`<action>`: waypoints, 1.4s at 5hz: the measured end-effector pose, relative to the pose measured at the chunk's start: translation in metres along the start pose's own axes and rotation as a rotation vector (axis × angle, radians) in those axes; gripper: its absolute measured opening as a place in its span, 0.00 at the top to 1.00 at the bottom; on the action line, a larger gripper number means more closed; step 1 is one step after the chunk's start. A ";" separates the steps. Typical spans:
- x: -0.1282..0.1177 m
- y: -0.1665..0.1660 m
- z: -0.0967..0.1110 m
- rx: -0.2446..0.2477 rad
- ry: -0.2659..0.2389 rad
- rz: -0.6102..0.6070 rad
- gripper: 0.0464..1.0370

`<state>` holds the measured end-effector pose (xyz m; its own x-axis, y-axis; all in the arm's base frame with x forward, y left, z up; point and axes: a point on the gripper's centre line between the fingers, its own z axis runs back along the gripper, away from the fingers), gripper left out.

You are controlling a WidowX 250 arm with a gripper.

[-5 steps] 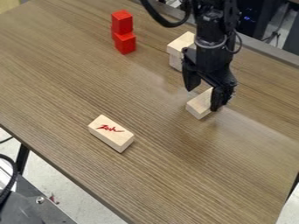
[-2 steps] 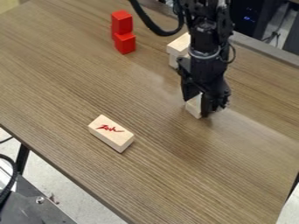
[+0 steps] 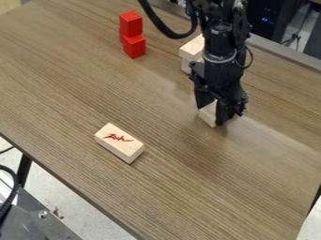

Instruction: Put one block on top of the arch

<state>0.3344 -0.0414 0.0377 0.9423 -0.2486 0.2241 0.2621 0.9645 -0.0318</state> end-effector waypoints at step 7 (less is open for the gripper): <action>0.056 0.096 0.039 0.054 -0.072 0.251 0.49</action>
<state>0.4044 0.0407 0.0850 0.9588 0.0043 0.2840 0.0085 0.9990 -0.0436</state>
